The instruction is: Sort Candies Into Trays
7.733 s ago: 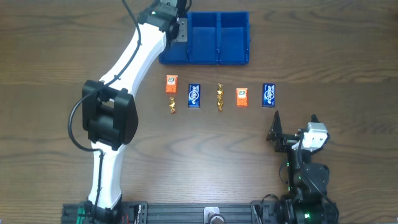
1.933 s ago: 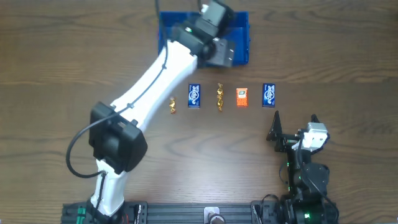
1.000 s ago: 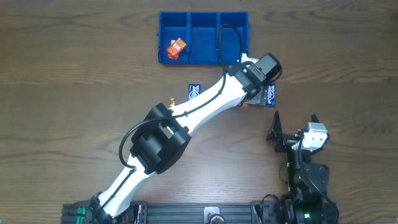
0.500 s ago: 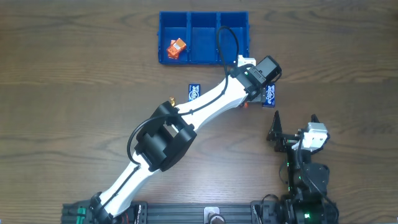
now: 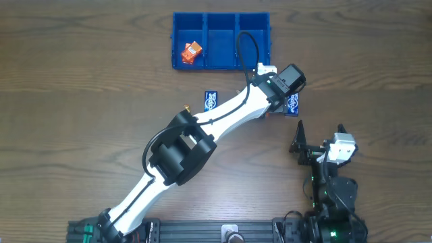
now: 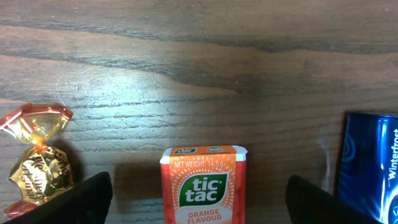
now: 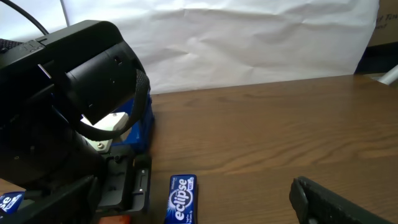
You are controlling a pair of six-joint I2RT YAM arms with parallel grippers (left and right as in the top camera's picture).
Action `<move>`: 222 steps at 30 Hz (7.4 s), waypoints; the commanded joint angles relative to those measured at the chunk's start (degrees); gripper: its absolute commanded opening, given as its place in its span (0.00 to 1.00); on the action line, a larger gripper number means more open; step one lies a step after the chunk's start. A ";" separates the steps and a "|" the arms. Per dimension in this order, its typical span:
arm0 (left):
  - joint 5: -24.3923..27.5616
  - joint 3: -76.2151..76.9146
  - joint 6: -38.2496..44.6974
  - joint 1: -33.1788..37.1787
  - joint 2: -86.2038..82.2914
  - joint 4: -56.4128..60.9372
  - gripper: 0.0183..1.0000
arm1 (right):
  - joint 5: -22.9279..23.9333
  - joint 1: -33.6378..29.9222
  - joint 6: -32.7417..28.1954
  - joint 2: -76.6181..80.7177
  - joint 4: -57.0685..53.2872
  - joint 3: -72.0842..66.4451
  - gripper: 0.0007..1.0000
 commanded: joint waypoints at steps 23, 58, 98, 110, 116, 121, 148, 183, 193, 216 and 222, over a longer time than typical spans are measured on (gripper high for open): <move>-2.47 -0.13 -0.44 -0.31 1.95 -0.57 0.72 | 0.13 -0.24 -0.37 -0.39 -0.13 -0.22 1.00; -3.02 -0.28 -0.44 -1.01 3.04 -0.22 0.65 | 0.13 -0.24 -0.35 -0.39 -0.13 -0.22 1.00; -11.89 3.39 16.74 12.61 -19.87 -8.13 0.15 | 0.13 -0.24 -0.37 -0.39 -0.13 -0.22 1.00; -3.19 3.37 26.14 28.92 -20.41 -12.17 0.08 | 0.13 -0.24 -0.37 -0.39 -0.13 -0.22 1.00; 0.90 3.37 27.34 30.58 -17.22 -10.80 0.08 | 0.13 -0.24 -0.35 -0.39 -0.13 -0.22 1.00; 2.10 3.37 30.38 30.64 -14.14 -6.21 0.09 | 0.13 -0.24 -0.35 -0.39 -0.13 -0.22 1.00; 3.32 3.37 31.93 30.64 -7.50 1.27 0.39 | 0.13 -0.24 -0.37 -0.39 -0.13 -0.22 1.00; -4.90 -23.41 37.83 39.58 -66.38 2.05 1.00 | 0.13 -0.24 -0.37 -0.39 -0.13 -0.22 1.00; -2.95 -57.31 37.92 41.03 -96.94 16.35 1.00 | 0.13 -0.24 -0.37 -0.39 -0.13 -0.22 1.00; 7.45 -96.89 38.53 45.97 -139.97 23.69 1.00 | 0.13 -0.24 -0.37 -0.39 -0.13 -0.22 1.00; 7.56 -103.45 38.80 45.90 -139.97 27.15 1.00 | 0.13 -0.24 -0.37 -0.39 -0.13 -0.22 1.00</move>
